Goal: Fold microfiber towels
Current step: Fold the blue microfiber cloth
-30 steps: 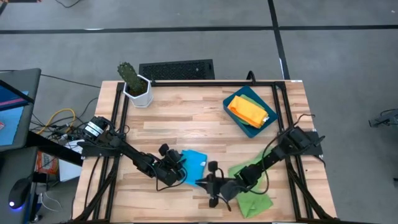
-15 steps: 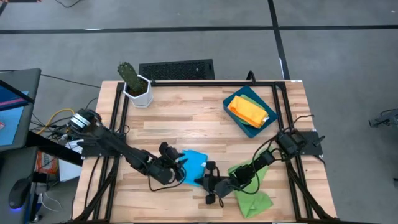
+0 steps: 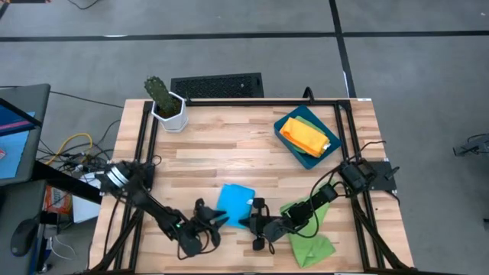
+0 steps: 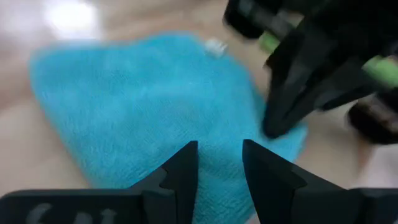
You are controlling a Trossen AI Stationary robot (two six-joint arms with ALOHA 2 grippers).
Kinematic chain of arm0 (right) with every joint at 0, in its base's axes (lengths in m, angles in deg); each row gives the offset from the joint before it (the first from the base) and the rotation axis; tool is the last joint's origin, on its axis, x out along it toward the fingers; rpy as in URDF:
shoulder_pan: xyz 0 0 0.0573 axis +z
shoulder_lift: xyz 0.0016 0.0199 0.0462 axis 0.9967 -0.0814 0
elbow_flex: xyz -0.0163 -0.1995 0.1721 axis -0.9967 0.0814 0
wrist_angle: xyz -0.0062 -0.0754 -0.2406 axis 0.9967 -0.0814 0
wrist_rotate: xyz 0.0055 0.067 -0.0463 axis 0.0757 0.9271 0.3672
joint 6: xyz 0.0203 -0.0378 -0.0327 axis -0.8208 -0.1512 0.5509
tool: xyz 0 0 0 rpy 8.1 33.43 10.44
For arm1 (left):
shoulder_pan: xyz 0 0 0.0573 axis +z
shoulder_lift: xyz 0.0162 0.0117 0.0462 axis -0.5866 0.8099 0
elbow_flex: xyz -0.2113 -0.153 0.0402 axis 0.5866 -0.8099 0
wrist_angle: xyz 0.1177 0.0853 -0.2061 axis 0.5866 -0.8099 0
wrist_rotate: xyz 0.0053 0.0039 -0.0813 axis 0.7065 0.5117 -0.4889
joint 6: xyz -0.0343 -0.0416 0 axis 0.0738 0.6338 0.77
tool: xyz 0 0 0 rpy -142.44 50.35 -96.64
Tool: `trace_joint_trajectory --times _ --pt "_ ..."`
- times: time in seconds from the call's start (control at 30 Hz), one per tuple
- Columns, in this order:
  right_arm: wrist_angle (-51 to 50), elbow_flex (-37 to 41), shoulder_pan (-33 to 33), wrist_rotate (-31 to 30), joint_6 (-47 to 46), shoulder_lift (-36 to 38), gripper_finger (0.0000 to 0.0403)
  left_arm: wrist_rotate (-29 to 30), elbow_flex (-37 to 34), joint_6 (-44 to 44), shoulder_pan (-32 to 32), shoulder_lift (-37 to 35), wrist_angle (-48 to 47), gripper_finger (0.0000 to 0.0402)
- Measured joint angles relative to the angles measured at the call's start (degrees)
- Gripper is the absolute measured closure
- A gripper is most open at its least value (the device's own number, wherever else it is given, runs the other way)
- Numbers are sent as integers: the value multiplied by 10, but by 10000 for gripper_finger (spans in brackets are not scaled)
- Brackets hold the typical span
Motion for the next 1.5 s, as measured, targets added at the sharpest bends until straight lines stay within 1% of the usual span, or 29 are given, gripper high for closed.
trace_joint_trajectory --times 0.07,0.13,0.23,0.27,0.33,0.43,0.57,0.67,0.73,0.87,0.97,1.03,1.13,1.2,1.27,1.33,1.43,1.5 --pt "-7 0 2 -9 14 8 378 -6 9 7 5 22 -2 283" --pt "-30 3 10 -43 43 31 378 -3 15 5 6 34 -6 283" --pt "-28 6 19 -106 94 74 384 -6 15 9 6 36 -10 283" --pt "-23 8 18 -115 107 87 386 -3 15 9 5 34 -10 283" --pt "-1 16 7 -100 108 95 388 -3 15 9 3 30 -11 283" --pt "35 24 -22 -49 76 72 384 -4 14 9 3 28 -12 283" --pt "62 26 -48 -38 48 7 382 -11 14 11 3 28 -15 283" --pt "78 23 -62 -26 13 -11 387 -13 14 9 1 28 -15 283" --pt "74 23 -64 -26 14 -9 388 -14 14 7 1 28 -15 283" --pt "54 27 -56 -46 78 41 378 -15 14 7 1 28 -15 283" --pt "24 24 -49 -98 99 117 365 -15 14 5 1 28 -14 283" --pt "-38 24 -50 -98 99 169 350 -15 14 5 1 28 -14 283" --pt "-152 23 -63 -37 78 228 314 -15 14 4 1 28 -14 283" --pt "-215 14 -80 7 45 246 283 -15 14 1 1 29 -13 283" --pt "-252 8 -98 52 22 248 245 -14 14 0 1 29 -13 283" --pt "-253 7 -116 81 8 234 206 -14 14 0 1 29 -13 283" --pt "-250 7 -139 96 -26 202 162 -13 14 0 1 29 -12 283" --pt "-235 7 -152 105 -44 175 149 -13 14 0 1 29 -13 283"
